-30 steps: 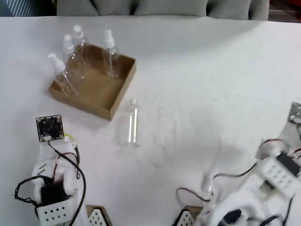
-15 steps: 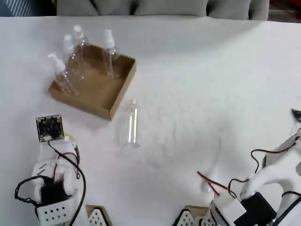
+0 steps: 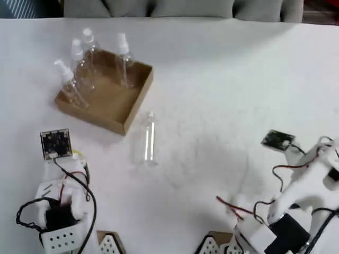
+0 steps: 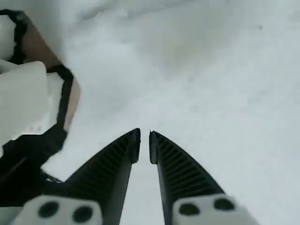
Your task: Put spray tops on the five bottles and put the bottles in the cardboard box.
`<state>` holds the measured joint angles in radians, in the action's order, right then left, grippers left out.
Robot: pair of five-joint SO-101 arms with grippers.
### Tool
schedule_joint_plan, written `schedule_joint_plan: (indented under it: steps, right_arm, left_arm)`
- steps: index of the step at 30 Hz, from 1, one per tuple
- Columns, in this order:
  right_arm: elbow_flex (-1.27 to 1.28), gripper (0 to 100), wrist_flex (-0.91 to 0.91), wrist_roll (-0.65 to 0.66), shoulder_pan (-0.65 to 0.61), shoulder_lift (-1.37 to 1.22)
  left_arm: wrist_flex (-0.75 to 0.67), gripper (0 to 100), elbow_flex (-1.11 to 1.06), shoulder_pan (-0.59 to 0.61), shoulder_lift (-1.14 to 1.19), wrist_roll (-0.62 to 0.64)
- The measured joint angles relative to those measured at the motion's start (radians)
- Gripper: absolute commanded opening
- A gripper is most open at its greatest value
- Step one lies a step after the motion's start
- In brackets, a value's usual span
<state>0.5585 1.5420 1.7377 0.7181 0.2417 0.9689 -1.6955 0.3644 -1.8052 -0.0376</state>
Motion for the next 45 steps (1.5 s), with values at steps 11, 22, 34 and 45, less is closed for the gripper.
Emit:
schedule_joint_plan:
  steps: [11,22,34,45]
  right_arm:
    - [0.029,37.2,-0.021,0.311,-0.241,0.118]
    - [0.417,37.6,-0.104,0.761,-0.269,0.399]
    - [0.706,13.5,-0.393,0.804,-0.368,0.471]
    - [0.726,2.5,-0.425,0.713,-0.351,0.485]
  left_arm:
    - [0.0,3,0.0,0.0,0.0,0.0]
    - [0.0,3,0.0,0.0,0.0,0.0]
    - [0.0,3,0.0,0.0,0.0,0.0]
    - [0.0,3,0.0,0.0,0.0,0.0]
